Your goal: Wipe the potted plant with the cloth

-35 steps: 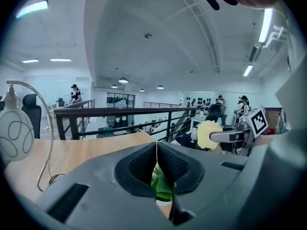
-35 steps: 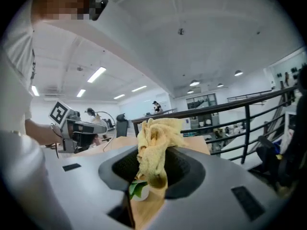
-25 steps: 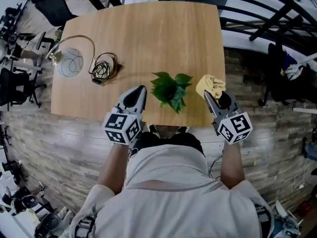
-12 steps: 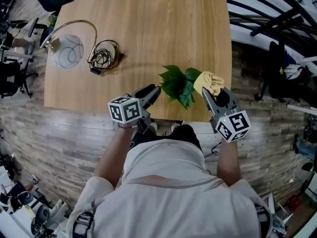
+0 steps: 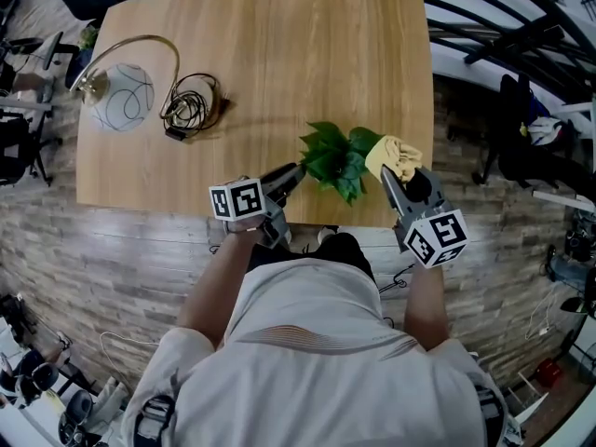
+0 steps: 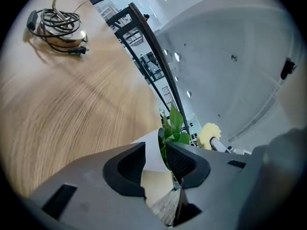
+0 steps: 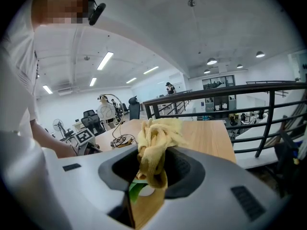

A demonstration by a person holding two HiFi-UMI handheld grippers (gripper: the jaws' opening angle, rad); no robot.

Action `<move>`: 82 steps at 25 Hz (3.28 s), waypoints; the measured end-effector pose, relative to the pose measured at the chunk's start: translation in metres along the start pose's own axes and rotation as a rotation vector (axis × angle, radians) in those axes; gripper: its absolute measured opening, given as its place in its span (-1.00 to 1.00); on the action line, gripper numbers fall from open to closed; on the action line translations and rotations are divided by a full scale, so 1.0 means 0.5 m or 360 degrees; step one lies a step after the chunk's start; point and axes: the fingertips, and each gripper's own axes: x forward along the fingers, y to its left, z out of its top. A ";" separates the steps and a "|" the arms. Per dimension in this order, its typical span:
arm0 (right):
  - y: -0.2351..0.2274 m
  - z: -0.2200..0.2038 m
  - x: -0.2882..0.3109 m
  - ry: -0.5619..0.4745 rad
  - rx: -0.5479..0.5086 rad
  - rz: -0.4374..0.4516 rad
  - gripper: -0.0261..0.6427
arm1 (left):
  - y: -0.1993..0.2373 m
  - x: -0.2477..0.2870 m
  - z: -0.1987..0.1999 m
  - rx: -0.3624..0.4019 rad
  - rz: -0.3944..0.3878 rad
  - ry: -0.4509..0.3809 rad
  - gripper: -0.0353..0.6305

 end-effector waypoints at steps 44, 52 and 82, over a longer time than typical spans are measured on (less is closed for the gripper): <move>-0.093 -0.029 0.178 0.0432 -0.0041 -0.0056 -0.37 | 0.014 0.062 -0.025 -0.0246 0.0039 -0.0058 -0.65; 0.046 -0.024 0.159 0.0367 0.0056 0.0253 -0.36 | 0.016 0.060 -0.023 -0.0220 0.0069 -0.0067 -0.65; -0.048 -0.182 -0.024 0.0625 0.0544 0.0015 -0.36 | 0.018 0.059 -0.021 -0.0223 0.0145 -0.0070 -0.68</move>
